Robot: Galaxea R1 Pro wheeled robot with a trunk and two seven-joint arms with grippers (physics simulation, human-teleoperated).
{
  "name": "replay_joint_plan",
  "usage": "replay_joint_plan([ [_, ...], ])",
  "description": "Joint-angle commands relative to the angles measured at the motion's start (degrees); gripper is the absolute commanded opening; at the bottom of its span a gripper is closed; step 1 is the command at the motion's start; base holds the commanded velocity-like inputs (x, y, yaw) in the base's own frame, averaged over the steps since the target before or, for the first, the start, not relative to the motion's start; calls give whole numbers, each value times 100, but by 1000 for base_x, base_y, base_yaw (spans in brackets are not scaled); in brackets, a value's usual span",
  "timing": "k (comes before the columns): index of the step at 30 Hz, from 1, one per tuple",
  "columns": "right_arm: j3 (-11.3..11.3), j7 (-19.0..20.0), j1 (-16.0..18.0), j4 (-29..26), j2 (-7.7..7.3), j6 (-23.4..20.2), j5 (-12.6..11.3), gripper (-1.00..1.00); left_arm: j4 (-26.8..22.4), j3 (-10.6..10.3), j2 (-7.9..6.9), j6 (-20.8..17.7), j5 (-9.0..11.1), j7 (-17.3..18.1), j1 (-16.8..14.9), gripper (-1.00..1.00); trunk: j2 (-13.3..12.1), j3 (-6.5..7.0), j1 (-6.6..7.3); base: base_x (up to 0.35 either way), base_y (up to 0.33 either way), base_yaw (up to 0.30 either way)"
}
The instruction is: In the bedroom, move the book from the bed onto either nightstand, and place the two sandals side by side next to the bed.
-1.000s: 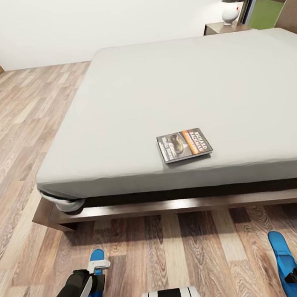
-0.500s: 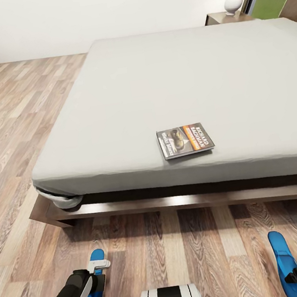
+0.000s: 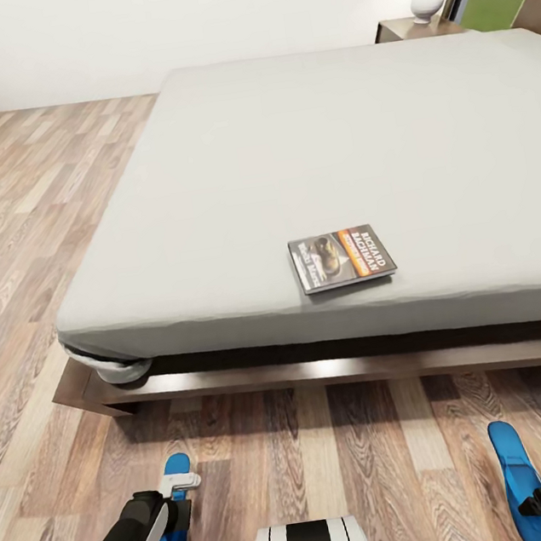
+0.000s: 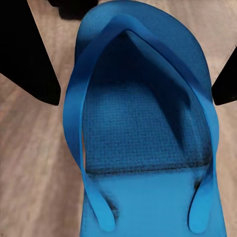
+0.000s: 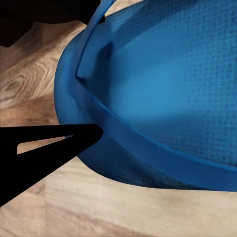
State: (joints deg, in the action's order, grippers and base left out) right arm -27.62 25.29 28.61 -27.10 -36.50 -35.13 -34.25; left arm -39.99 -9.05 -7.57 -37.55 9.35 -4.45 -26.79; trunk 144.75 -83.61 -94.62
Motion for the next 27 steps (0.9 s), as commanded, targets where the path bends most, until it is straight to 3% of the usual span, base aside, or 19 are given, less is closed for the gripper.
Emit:
replay_joint_plan([
  [1, -24, 3, 4, -6, -6, -18, -20, -100, -8, -35, -8, -13, 58, -47, -2, -100, 2, -4, 0, 39, 18, 0],
  [27, -24, 3, 4, -6, -6, -19, -20, -100, -8, -41, -3, 55, 58, -54, -2, -100, 2, -4, 0, 66, 71, 0],
])
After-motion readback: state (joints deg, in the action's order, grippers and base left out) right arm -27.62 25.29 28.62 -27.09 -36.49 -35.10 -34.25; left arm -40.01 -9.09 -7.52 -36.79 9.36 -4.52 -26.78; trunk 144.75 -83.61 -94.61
